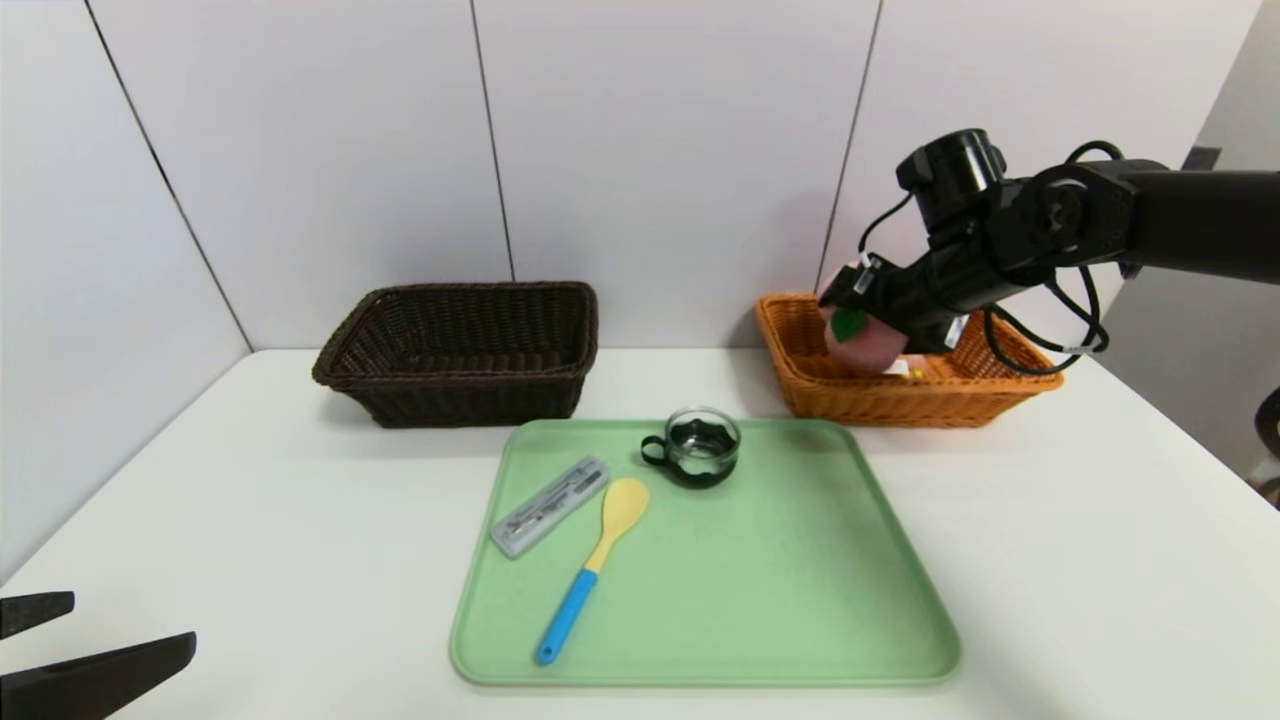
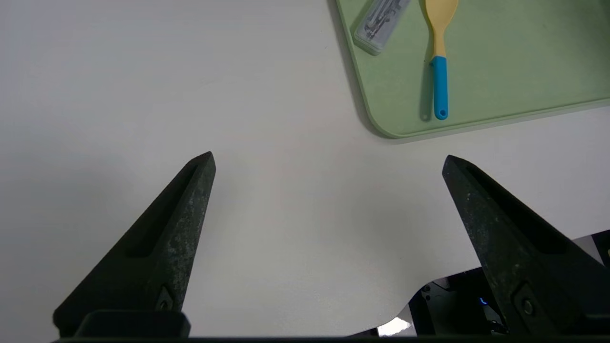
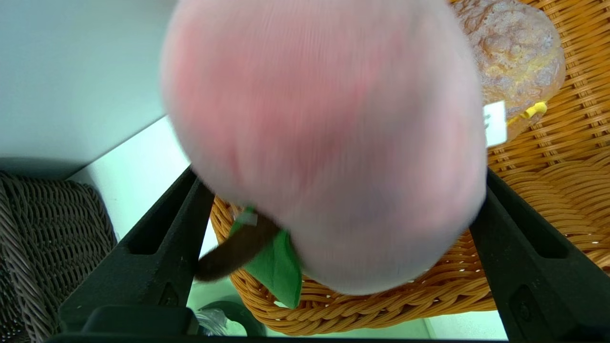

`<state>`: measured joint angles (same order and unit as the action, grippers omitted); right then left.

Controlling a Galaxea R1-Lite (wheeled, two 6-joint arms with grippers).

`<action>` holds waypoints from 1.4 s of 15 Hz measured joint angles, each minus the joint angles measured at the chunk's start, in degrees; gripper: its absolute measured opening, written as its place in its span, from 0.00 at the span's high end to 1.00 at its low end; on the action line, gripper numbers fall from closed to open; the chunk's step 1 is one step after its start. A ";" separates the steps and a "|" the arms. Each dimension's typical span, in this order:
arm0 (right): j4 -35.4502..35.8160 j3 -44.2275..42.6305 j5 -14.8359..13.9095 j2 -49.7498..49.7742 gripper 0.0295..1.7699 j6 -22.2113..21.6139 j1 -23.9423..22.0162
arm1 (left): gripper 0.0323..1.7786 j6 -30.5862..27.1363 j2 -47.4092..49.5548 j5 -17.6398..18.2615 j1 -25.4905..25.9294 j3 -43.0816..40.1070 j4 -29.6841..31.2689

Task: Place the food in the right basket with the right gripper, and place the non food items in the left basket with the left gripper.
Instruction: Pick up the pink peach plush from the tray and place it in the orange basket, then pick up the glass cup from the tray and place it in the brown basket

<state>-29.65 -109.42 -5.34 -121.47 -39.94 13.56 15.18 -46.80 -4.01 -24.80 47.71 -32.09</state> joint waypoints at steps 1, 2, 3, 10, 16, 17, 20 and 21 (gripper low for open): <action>0.02 0.05 -0.04 0.11 0.07 -0.02 0.02 | 0.05 0.00 0.06 0.00 0.00 0.00 -0.05; 0.02 0.07 -0.06 0.18 0.06 -0.02 0.02 | 0.05 -0.02 0.11 0.00 0.00 0.00 -0.07; 0.05 0.09 -0.06 0.29 0.06 -0.02 0.02 | 0.05 0.00 0.13 0.00 0.00 0.00 -0.05; -0.61 0.00 -0.09 3.47 0.04 0.57 0.02 | 0.05 0.69 0.06 1.60 0.00 -2.07 10.48; -15.69 -0.13 -0.04 13.29 0.04 2.76 1.93 | 0.05 -2.23 -1.55 -3.93 0.00 -3.12 13.46; -19.21 -0.20 0.05 15.24 0.04 2.86 2.71 | 0.05 -2.83 -2.01 -4.83 0.00 -3.12 13.46; -27.84 -0.24 0.16 20.25 0.04 1.63 4.61 | 0.05 -6.11 -3.30 -7.64 0.00 -3.07 14.46; -30.63 -0.24 0.17 21.53 0.04 0.17 4.94 | 0.05 -6.78 -3.61 -7.70 0.00 -3.17 15.38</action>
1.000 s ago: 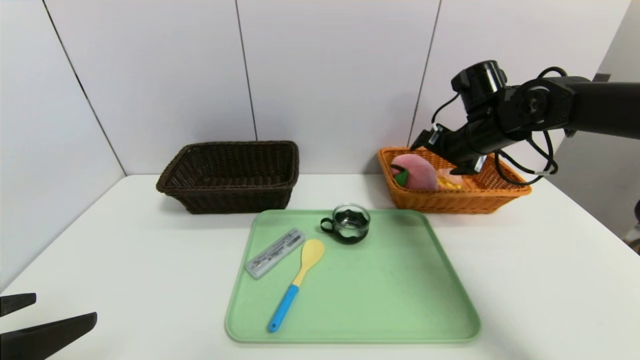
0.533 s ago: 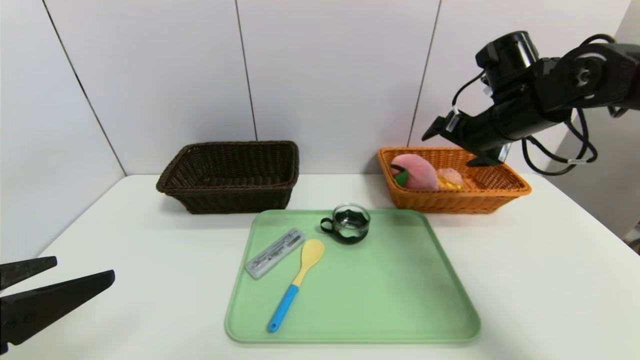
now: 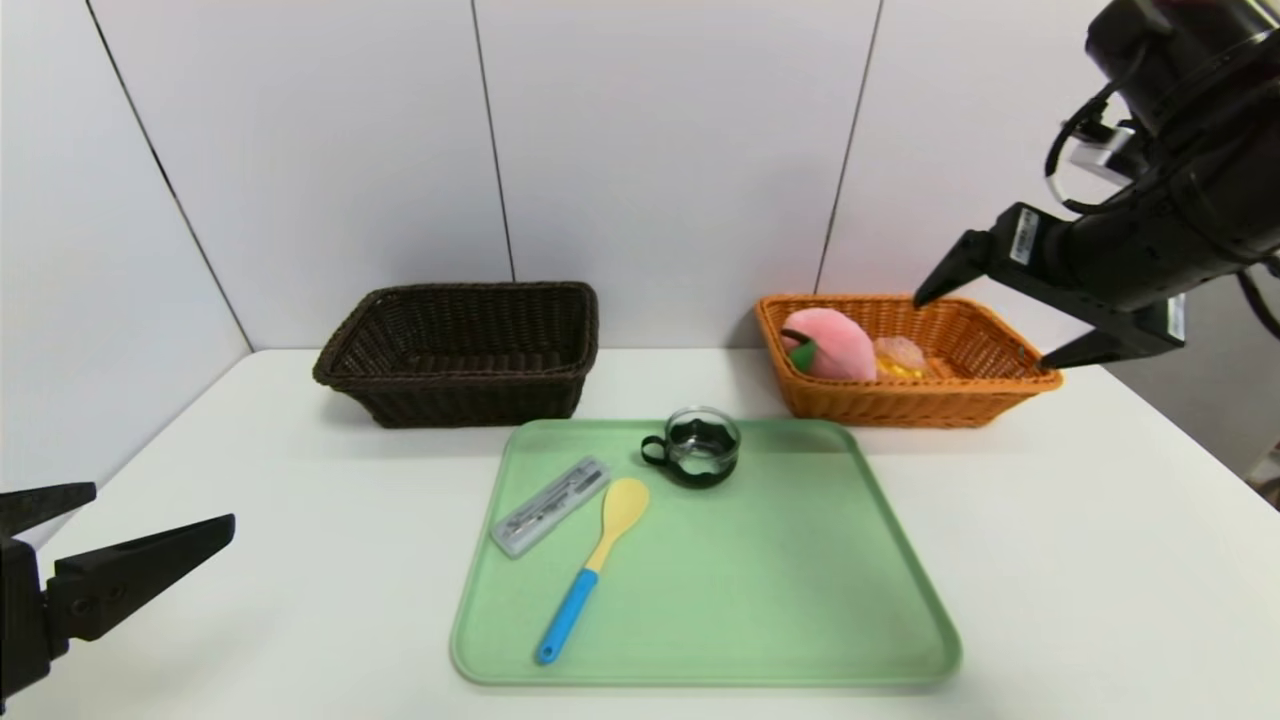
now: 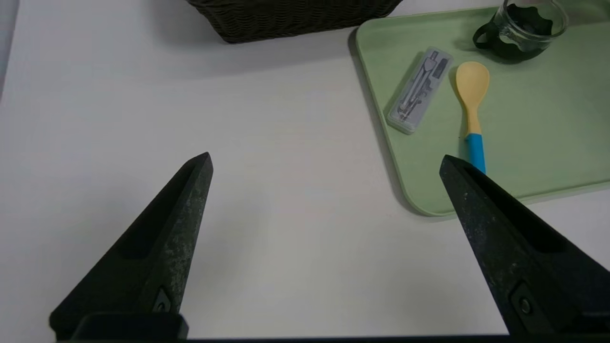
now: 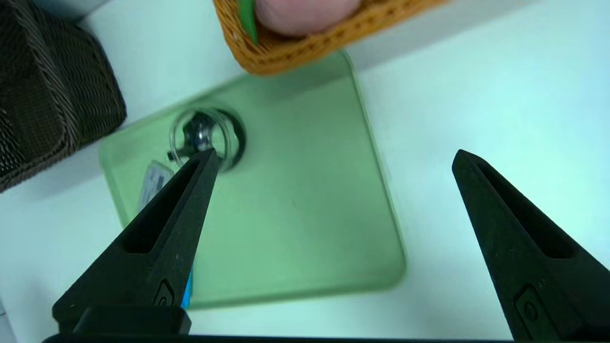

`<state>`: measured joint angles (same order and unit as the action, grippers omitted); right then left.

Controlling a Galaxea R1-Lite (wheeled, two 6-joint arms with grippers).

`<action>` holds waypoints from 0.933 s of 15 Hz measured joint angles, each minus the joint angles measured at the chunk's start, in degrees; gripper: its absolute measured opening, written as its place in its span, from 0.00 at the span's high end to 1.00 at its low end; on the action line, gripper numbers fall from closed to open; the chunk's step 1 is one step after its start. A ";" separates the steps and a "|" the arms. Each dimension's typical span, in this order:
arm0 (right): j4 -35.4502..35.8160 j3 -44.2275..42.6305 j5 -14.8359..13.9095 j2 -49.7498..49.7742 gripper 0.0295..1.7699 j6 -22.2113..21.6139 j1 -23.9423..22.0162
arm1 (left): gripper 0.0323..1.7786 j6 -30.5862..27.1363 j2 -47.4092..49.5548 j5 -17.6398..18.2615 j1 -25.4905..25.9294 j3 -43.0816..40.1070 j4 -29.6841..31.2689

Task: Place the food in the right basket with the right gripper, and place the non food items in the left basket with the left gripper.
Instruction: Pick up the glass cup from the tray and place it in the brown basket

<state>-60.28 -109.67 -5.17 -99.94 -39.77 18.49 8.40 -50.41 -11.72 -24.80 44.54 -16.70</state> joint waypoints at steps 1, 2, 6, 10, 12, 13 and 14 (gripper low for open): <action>-2.67 0.10 0.05 1.18 0.04 -1.49 0.38 | 0.05 -0.28 -0.44 0.30 0.00 0.07 1.16; -5.05 0.40 0.07 2.39 0.04 -2.45 0.66 | 0.05 -0.39 -1.21 0.48 -0.01 0.68 1.61; -10.61 3.74 -0.01 7.24 0.04 -2.82 1.87 | 0.05 0.80 -7.69 1.35 -2.85 6.83 1.57; -11.59 10.41 0.00 12.18 0.04 -3.50 2.28 | 0.05 4.80 -20.85 0.95 -8.69 19.54 0.67; -11.57 12.86 -0.01 14.06 0.04 -3.62 2.17 | 0.05 6.70 -28.75 -0.13 -11.75 27.72 -1.46; -11.54 14.28 -0.10 14.91 0.04 -3.61 1.99 | 0.05 7.94 -32.77 -0.96 -13.51 31.70 -2.65; -11.54 15.98 -0.20 15.79 0.04 -3.58 1.79 | 0.05 9.48 -37.10 -1.67 -15.47 35.88 -4.02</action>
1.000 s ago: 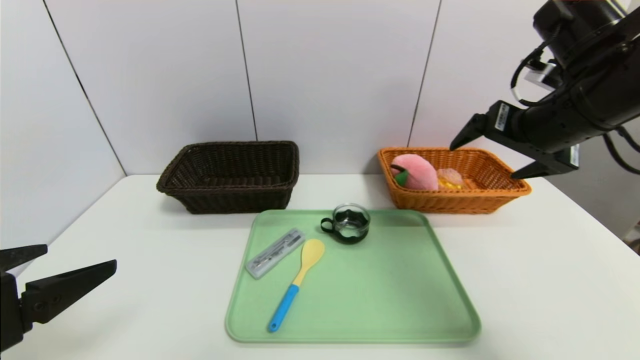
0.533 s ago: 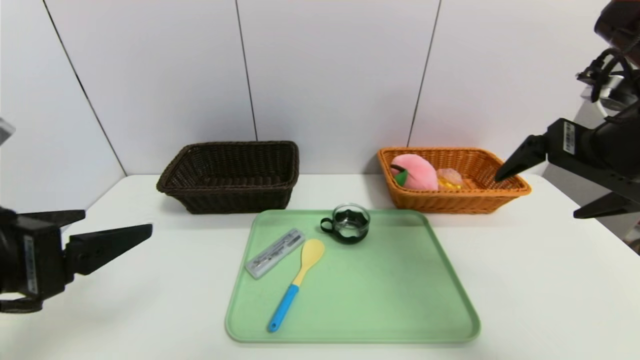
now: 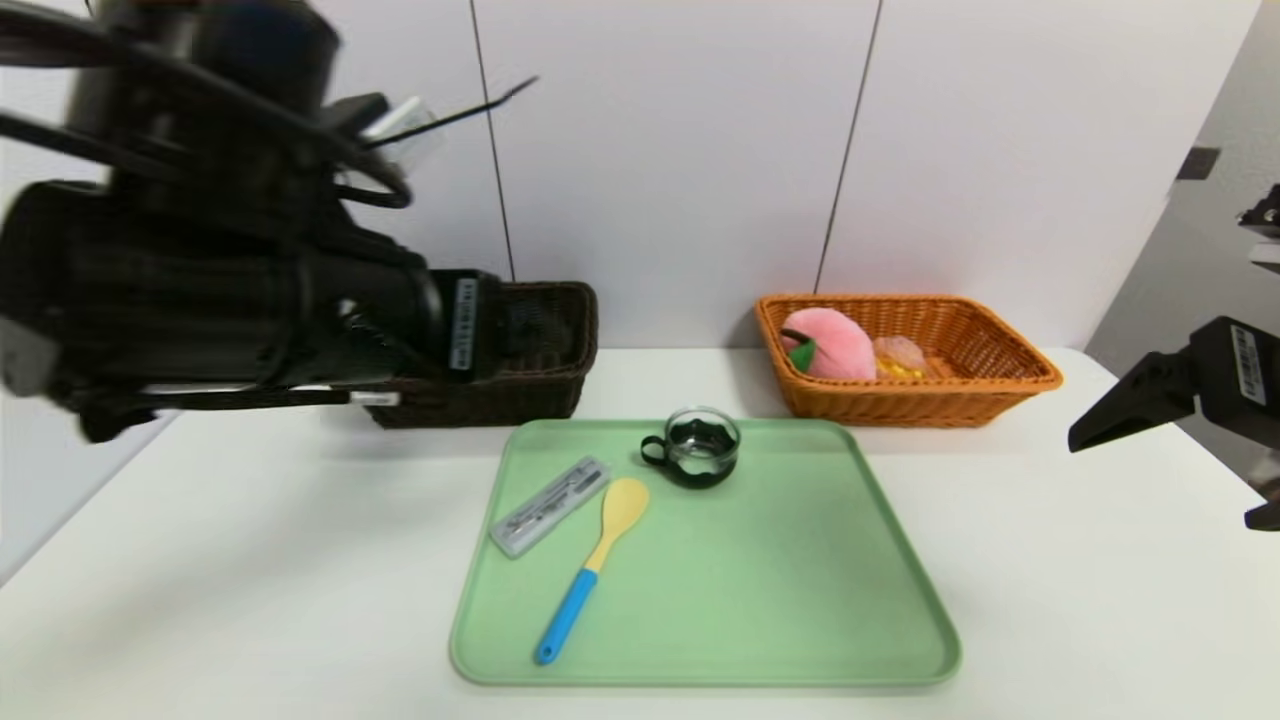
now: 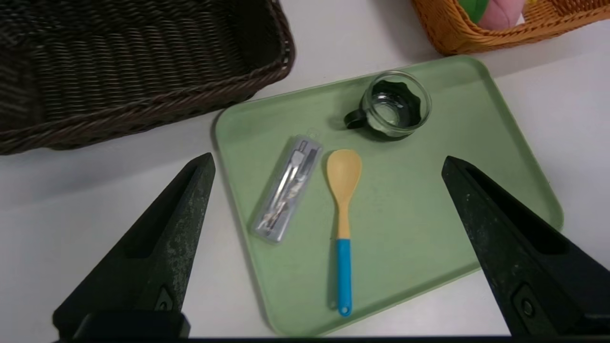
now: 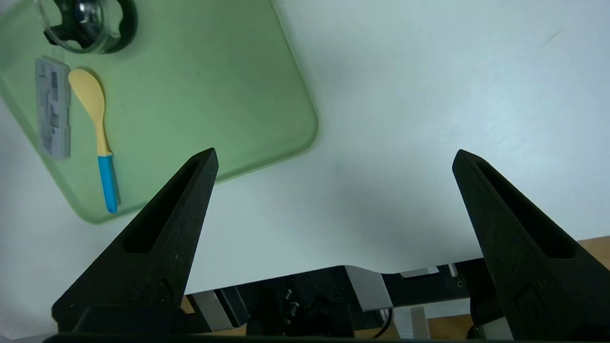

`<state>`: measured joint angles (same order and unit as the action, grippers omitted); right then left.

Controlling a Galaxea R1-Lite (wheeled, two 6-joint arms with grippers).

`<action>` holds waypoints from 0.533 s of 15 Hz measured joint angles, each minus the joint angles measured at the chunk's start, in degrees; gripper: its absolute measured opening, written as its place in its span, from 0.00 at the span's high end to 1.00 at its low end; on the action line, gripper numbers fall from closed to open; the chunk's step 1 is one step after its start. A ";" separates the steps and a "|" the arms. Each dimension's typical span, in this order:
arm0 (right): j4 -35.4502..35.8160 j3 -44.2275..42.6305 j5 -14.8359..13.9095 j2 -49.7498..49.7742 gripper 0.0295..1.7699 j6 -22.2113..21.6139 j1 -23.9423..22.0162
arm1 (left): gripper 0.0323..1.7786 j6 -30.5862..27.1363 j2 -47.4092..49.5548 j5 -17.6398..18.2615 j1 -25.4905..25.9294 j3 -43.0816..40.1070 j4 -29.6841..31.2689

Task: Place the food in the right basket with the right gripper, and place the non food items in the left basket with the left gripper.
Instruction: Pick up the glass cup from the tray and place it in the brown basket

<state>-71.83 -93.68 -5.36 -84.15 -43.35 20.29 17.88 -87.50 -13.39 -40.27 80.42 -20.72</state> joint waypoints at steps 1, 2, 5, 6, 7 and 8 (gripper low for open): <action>0.16 1.57 -0.06 0.89 0.04 0.05 -0.13 | 0.05 1.46 -3.95 -0.41 -1.68 3.58 -1.32; 0.30 2.95 -0.06 1.71 0.04 0.07 -0.22 | 0.05 3.01 -7.78 -0.67 -3.22 7.69 -2.91; 3.12 8.24 -0.26 4.63 0.04 0.09 -0.28 | 0.05 8.50 -18.55 -0.96 -7.39 20.93 -9.78; 4.33 10.17 -0.83 5.57 0.04 0.07 -0.33 | 0.05 10.40 -21.70 -0.85 -8.68 25.42 -13.15; 5.23 12.00 -1.74 6.62 0.04 0.09 -0.44 | 0.05 11.78 -24.45 -0.74 -9.64 28.50 -16.15; 5.57 13.67 -2.38 7.69 0.04 0.05 -0.50 | 0.05 12.92 -27.27 -0.59 -10.58 30.74 -19.35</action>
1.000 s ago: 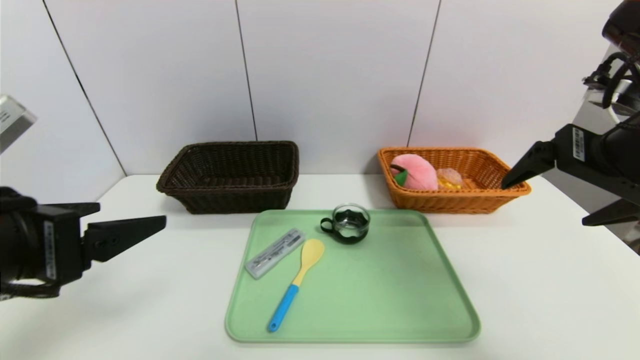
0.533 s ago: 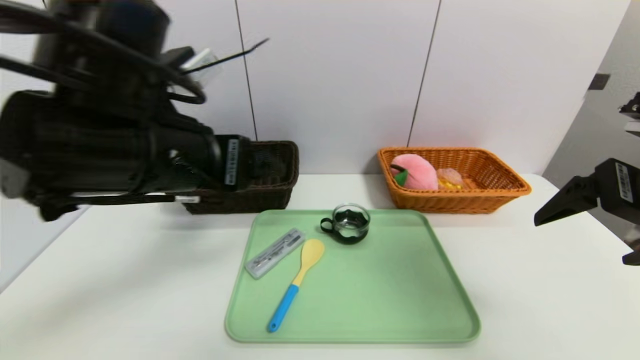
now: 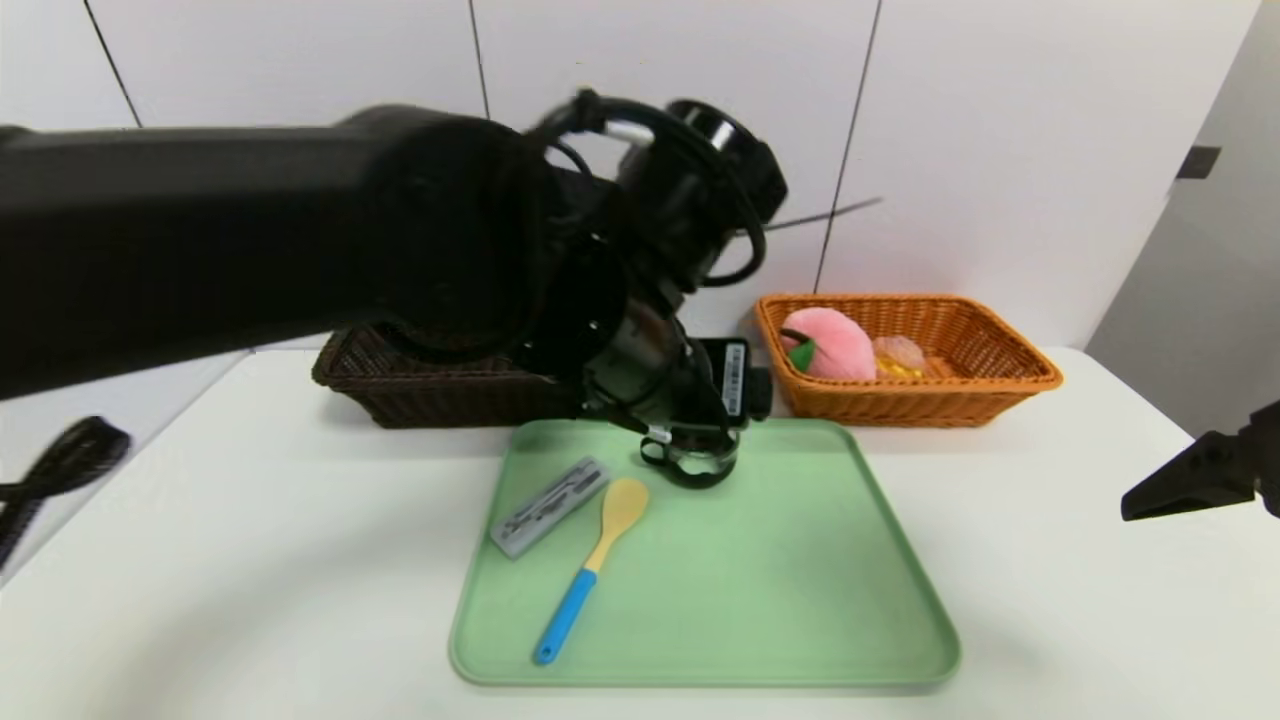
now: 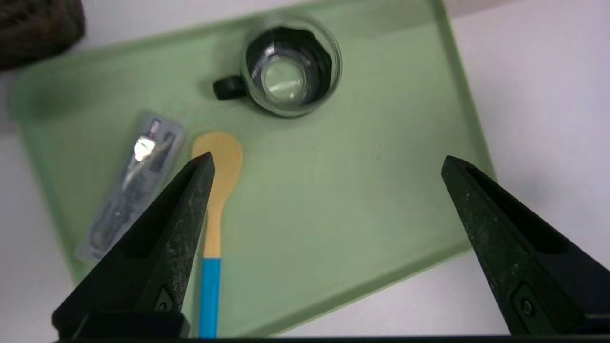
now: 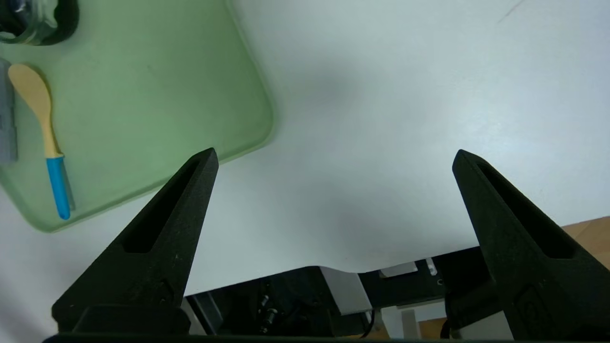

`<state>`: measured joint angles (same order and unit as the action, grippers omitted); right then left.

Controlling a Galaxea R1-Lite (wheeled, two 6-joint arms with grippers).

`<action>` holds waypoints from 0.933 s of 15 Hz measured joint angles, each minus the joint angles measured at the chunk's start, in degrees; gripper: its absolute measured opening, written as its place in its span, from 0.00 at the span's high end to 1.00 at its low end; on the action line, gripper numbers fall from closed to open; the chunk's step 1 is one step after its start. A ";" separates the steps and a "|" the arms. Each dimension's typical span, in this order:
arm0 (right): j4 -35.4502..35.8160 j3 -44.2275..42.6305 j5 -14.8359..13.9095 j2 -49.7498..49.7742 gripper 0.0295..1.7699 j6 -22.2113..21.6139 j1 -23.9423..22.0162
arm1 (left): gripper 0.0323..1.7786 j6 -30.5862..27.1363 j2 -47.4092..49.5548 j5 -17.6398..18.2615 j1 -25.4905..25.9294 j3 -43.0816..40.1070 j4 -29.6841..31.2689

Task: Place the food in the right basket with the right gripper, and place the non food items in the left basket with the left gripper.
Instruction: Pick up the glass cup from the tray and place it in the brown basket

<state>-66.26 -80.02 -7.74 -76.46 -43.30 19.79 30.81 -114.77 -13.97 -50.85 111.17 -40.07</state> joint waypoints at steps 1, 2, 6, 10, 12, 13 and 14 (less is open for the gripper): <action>0.16 1.50 -0.24 1.07 0.04 -0.02 -0.06 | 0.05 0.59 -2.18 0.05 -0.55 1.18 -1.96; 0.20 2.68 -0.24 1.96 0.04 -0.02 -0.11 | 0.05 0.78 -3.91 0.11 -0.85 1.84 -2.62; 0.20 6.21 -0.22 4.85 0.04 -0.07 -0.13 | 0.05 0.78 -8.05 -0.06 -0.89 2.50 -2.60; 0.33 8.61 -0.13 6.56 0.04 -0.22 -0.37 | 0.05 0.61 -9.14 -0.05 -0.30 2.56 -2.21; 1.45 9.63 -0.09 6.95 0.04 -0.27 -0.52 | 0.05 0.23 -9.35 -0.17 0.11 2.56 -2.18; 2.84 10.20 0.00 7.11 0.04 -0.24 -0.55 | 0.05 -0.49 -9.48 -0.35 0.46 2.56 -2.05; 3.52 10.64 0.09 7.22 0.04 -0.22 -0.57 | 0.05 -1.40 -9.48 -0.52 0.85 2.56 -1.29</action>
<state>-62.73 -69.38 -7.66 -69.24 -43.52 19.21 29.40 -124.26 -14.49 -49.99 113.73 -41.36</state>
